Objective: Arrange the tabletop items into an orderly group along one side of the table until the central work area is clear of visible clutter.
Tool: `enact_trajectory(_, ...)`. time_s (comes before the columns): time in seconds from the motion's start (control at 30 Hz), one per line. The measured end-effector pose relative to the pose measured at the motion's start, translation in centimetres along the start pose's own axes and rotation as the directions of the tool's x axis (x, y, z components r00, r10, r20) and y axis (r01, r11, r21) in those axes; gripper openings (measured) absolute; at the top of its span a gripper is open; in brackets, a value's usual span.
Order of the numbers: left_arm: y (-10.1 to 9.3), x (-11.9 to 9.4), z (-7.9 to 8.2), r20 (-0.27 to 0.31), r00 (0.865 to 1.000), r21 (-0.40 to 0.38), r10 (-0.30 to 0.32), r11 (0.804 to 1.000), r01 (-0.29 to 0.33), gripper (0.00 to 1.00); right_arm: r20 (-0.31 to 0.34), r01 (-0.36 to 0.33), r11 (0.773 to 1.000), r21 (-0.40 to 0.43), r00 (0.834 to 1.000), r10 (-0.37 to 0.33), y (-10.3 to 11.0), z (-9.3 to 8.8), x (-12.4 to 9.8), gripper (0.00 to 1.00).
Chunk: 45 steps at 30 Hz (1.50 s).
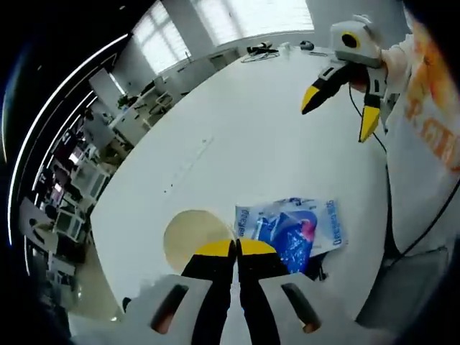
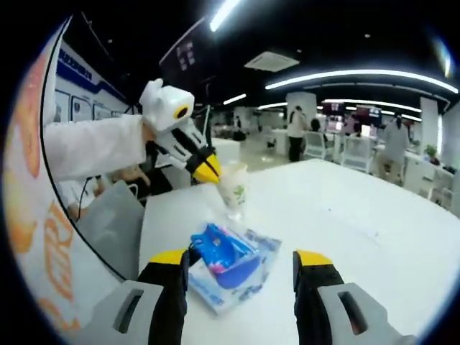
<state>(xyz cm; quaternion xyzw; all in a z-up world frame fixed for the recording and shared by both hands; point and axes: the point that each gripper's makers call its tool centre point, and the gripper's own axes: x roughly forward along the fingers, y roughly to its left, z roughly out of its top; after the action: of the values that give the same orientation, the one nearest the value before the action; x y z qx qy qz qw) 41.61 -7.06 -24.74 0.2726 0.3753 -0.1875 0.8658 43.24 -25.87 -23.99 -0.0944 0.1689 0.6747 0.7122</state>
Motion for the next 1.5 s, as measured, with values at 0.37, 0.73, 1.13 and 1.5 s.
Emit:
enact_trajectory(0.37, 1.2, 3.8, -3.8, -0.092, 0.995, -0.016, -0.026, 1.000, 0.025, 0.00, -0.017, 0.036, 0.996, 0.079, 0.999, -0.034, -1.1, -1.3, -0.5, 0.56)
enact_trajectory(0.73, 1.8, 6.9, -5.9, -0.105, 0.994, -0.090, -0.034, 0.996, 0.025, 0.00, -0.048, 0.030, 0.992, 0.124, 0.999, -0.025, -1.4, -2.4, 0.3, 0.56)
enact_trajectory(1.13, 1.4, 8.3, -7.0, -0.114, 0.992, -0.134, -0.058, 0.990, 0.042, 0.00, -0.061, 0.028, 0.984, 0.178, 0.998, -0.017, -2.0, -3.0, 0.9, 0.55)
enact_trajectory(1.5, 1.7, 8.1, -6.5, -0.095, 0.995, -0.228, -0.028, 0.974, 0.005, 0.07, -0.054, 0.021, 0.975, 0.223, 0.999, -0.009, -2.0, -3.0, 1.0, 0.57)
